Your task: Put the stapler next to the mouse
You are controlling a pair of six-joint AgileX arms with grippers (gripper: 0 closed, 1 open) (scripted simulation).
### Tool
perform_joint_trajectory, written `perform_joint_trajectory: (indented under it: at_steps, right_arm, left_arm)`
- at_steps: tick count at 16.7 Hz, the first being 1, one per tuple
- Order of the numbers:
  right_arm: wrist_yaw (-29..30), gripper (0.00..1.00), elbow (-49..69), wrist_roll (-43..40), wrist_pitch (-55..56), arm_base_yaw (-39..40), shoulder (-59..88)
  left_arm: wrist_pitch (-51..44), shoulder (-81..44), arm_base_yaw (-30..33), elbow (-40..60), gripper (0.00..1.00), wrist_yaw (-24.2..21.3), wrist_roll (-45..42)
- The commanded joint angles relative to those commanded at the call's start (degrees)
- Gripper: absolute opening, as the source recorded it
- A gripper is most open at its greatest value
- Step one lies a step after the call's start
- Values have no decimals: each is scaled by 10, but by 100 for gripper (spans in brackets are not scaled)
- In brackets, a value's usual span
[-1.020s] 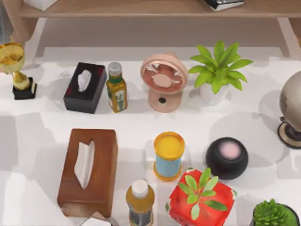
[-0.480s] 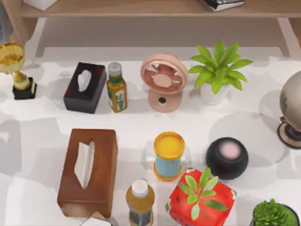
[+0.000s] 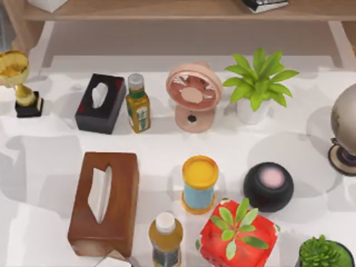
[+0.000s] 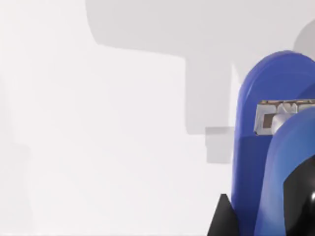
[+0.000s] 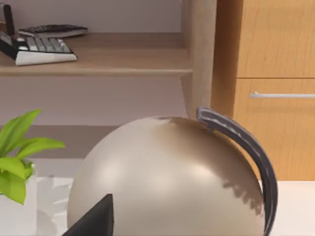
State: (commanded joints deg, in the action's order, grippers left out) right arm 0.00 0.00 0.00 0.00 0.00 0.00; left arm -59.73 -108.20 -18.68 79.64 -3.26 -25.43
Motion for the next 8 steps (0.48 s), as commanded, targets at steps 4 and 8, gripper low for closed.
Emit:
perform_joint_trajectory:
  at_steps: [4, 8]
  right_arm:
    - [0, 100, 0, 0, 0, 0, 0]
    - [0, 100, 0, 0, 0, 0, 0]
  left_arm:
    - [37, -17, -11, 1, 0, 10, 13]
    - [70, -47, -26, -12, 0, 19, 24]
